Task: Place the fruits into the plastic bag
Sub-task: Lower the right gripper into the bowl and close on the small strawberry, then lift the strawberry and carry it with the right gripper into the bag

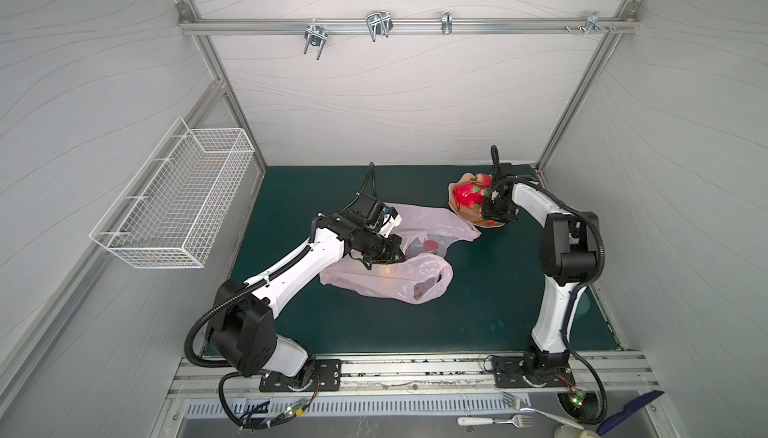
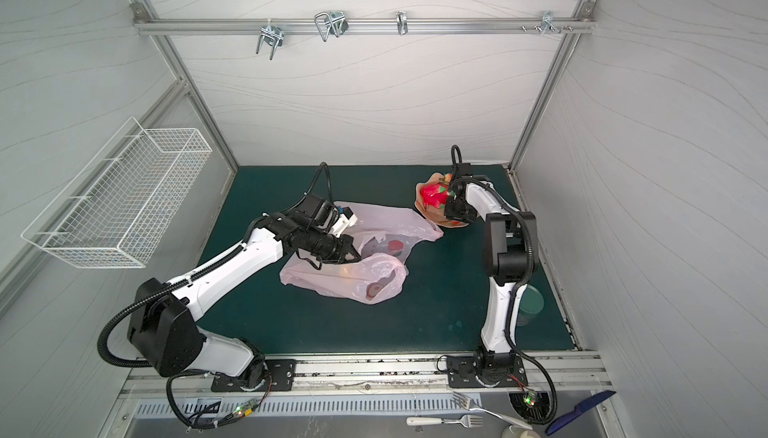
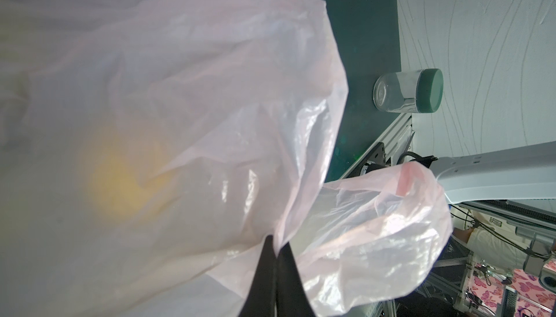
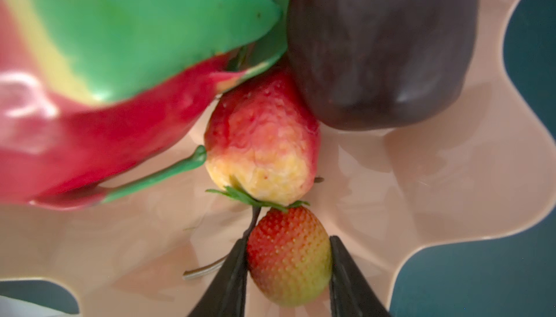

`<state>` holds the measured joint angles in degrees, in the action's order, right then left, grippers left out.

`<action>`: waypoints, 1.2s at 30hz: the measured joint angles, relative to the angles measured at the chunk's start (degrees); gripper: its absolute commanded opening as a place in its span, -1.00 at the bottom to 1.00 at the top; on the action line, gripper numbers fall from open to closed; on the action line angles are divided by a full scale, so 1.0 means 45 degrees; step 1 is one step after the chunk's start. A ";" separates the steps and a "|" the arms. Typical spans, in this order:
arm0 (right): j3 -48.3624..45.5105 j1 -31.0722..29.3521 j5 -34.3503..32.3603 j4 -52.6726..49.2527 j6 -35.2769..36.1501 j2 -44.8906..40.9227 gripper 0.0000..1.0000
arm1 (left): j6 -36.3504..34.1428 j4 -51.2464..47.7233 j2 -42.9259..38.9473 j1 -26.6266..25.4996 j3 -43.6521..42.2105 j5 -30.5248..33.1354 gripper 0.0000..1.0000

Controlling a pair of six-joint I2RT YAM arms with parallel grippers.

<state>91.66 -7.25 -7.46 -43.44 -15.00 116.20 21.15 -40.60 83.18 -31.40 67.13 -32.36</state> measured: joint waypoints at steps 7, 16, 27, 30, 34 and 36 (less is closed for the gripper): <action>0.0000 0.0000 0.0243 -0.0029 -0.0107 -0.0476 -0.56 | 0.0005 -0.0005 0.0000 0.0000 0.0000 0.0010 -1.00; -0.0131 0.0024 0.0826 0.0015 -0.0573 -0.2089 -0.61 | 0.0005 0.0000 0.0000 0.0000 0.0000 0.0015 -1.00; -0.1632 0.0083 0.1894 0.0228 -0.1384 -0.3536 -0.67 | 0.0005 0.0000 0.0000 0.0000 0.0000 0.0010 -1.00; -0.2341 0.0092 0.2297 0.0325 -0.1695 -0.4177 -0.67 | 0.0005 0.0000 0.0000 0.0000 0.0000 0.0010 -1.00; -0.3565 0.0092 0.2929 0.0670 -0.2278 -0.5343 -0.68 | 0.0005 0.0015 0.0000 0.0000 0.0000 0.0005 -1.00; -0.4279 0.0097 0.3283 0.0869 -0.2642 -0.5979 -0.68 | 0.0005 0.0015 0.0000 0.0000 0.0000 0.0005 -1.00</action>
<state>72.40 -6.81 7.31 -39.53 -26.89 89.30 21.17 -40.53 83.18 -31.40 67.13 -32.34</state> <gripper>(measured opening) 0.404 0.048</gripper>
